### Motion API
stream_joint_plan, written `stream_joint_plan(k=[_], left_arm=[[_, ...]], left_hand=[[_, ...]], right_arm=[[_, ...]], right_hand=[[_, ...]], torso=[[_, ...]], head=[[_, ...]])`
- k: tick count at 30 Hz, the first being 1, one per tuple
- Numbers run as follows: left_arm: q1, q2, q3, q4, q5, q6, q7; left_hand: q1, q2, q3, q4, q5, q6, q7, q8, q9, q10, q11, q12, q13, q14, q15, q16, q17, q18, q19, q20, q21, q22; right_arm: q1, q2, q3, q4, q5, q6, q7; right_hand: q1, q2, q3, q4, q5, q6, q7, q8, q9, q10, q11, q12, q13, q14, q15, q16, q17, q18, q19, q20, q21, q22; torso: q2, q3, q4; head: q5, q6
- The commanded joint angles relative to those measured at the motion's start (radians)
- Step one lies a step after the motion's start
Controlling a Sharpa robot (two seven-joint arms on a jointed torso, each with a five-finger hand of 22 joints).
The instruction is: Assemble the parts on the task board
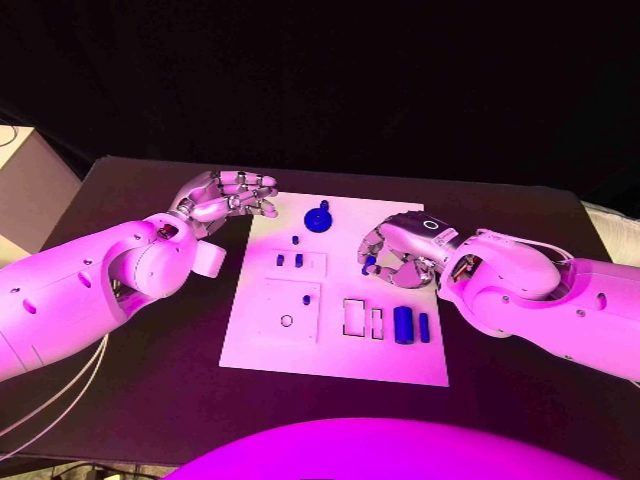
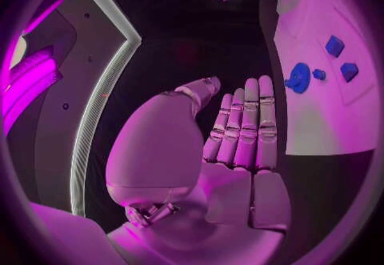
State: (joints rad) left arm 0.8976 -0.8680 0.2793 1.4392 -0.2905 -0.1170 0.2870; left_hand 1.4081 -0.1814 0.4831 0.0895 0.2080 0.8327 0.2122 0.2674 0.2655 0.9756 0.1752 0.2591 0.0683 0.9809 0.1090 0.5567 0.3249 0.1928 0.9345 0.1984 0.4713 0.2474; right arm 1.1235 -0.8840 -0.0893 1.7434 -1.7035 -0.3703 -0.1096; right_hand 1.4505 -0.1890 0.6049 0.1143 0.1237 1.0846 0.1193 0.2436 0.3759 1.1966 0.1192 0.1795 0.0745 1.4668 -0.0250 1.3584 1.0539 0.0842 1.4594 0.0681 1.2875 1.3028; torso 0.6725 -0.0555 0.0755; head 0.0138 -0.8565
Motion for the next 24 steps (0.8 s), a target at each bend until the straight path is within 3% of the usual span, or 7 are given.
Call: stream_joint_plan(k=[1, 5, 9, 11, 16, 24], left_arm=[[0.000, 0.005, 0.001, 0.002, 0.002, 0.015, 0.006], [0.000, 0.006, 0.001, 0.001, 0.001, 0.014, 0.007], [-0.003, 0.007, 0.001, -0.001, 0.001, 0.014, 0.008], [-0.005, 0.008, 0.001, 0.000, 0.001, 0.014, 0.009], [-0.008, 0.014, 0.001, 0.000, 0.001, 0.017, 0.010], [-0.009, 0.021, 0.002, -0.003, 0.000, 0.019, 0.010]], left_hand=[[-0.004, 0.008, -0.004, 0.002, 0.002, -0.009, 0.031, 0.006, -0.001, -0.005, 0.000, 0.007, 0.001, -0.008, 0.001, -0.007, 0.002, -0.017, -0.008, 0.000, -0.004, -0.001], [-0.004, 0.008, -0.004, 0.002, 0.002, -0.009, 0.031, 0.006, -0.001, -0.005, 0.000, 0.007, 0.001, -0.008, 0.001, -0.007, 0.002, -0.017, -0.008, 0.000, -0.004, -0.001], [-0.004, 0.008, -0.004, 0.002, 0.002, -0.009, 0.031, 0.006, -0.001, -0.005, 0.000, 0.007, 0.001, -0.008, 0.001, -0.007, 0.002, -0.017, -0.008, 0.000, -0.004, -0.001], [-0.005, 0.009, -0.004, 0.002, 0.002, -0.009, 0.031, 0.006, -0.001, -0.005, 0.000, 0.007, 0.001, -0.008, 0.001, -0.007, 0.002, -0.017, -0.008, 0.000, -0.004, -0.001], [-0.006, 0.010, -0.004, 0.003, 0.002, -0.009, 0.031, 0.007, -0.001, -0.006, 0.000, 0.008, 0.001, -0.008, 0.001, -0.007, 0.002, -0.016, -0.008, 0.000, -0.004, -0.002], [-0.006, 0.010, -0.004, 0.003, 0.002, -0.009, 0.031, 0.007, -0.001, -0.006, 0.000, 0.008, 0.001, -0.008, 0.001, -0.007, 0.002, -0.016, -0.008, 0.000, -0.004, -0.002]], right_arm=[[0.005, -0.007, 0.003, 0.038, -0.028, -0.032, -0.004], [0.008, 0.003, 0.006, 0.066, -0.027, -0.034, 0.000], [0.002, 0.049, 0.004, 0.068, -0.017, -0.029, 0.008], [-0.008, 0.080, 0.001, 0.063, -0.014, -0.028, 0.014], [-0.038, 0.150, -0.003, 0.047, -0.010, -0.030, 0.028], [-0.077, 0.223, -0.006, 0.022, -0.010, -0.037, 0.035]], right_hand=[[0.003, 0.009, 0.026, -0.023, -0.002, 0.009, 0.000, 0.006, 0.002, 0.081, -0.073, -0.001, 0.025, 0.008, -0.009, 0.006, 0.002, -0.019, 0.019, -0.002, 0.005, 0.000], [0.001, 0.009, 0.029, -0.027, 0.001, 0.008, 0.000, 0.007, 0.004, 0.083, -0.073, -0.003, 0.026, 0.009, -0.009, 0.007, 0.005, -0.020, 0.020, -0.003, 0.010, 0.005], [-0.001, 0.008, 0.031, -0.028, 0.002, 0.008, 0.000, 0.008, 0.005, 0.083, -0.073, -0.004, 0.026, 0.009, -0.009, 0.006, 0.003, -0.019, 0.019, -0.003, 0.009, 0.004], [-0.001, 0.008, 0.032, -0.029, 0.004, 0.008, 0.001, 0.008, 0.006, 0.084, -0.073, -0.004, 0.026, 0.008, -0.009, 0.006, 0.002, -0.019, 0.019, -0.003, 0.008, 0.004], [-0.003, 0.008, 0.036, -0.033, 0.007, 0.006, 0.002, 0.009, 0.008, 0.084, -0.073, -0.007, 0.027, 0.008, -0.009, 0.004, -0.002, -0.019, 0.018, -0.003, 0.005, 0.001], [-0.005, 0.008, 0.040, -0.037, 0.011, 0.005, 0.003, 0.009, 0.010, 0.085, -0.072, -0.009, 0.028, 0.007, -0.009, 0.004, -0.003, -0.018, 0.017, -0.003, 0.003, 0.000]], torso=[[0.001, -0.0007, -0.0013], [0.001, 0.0003, -0.0004], [0.001, 0.0023, 0.0004], [0.002, 0.0016, -0.0002], [0.001, 0.0002, 0.0041], [0.003, -0.0015, 0.0014]], head=[[0.002, 0.003], [0.004, 0.004], [0.010, 0.005], [0.013, 0.009], [0.022, 0.004], [0.032, 0.000]])
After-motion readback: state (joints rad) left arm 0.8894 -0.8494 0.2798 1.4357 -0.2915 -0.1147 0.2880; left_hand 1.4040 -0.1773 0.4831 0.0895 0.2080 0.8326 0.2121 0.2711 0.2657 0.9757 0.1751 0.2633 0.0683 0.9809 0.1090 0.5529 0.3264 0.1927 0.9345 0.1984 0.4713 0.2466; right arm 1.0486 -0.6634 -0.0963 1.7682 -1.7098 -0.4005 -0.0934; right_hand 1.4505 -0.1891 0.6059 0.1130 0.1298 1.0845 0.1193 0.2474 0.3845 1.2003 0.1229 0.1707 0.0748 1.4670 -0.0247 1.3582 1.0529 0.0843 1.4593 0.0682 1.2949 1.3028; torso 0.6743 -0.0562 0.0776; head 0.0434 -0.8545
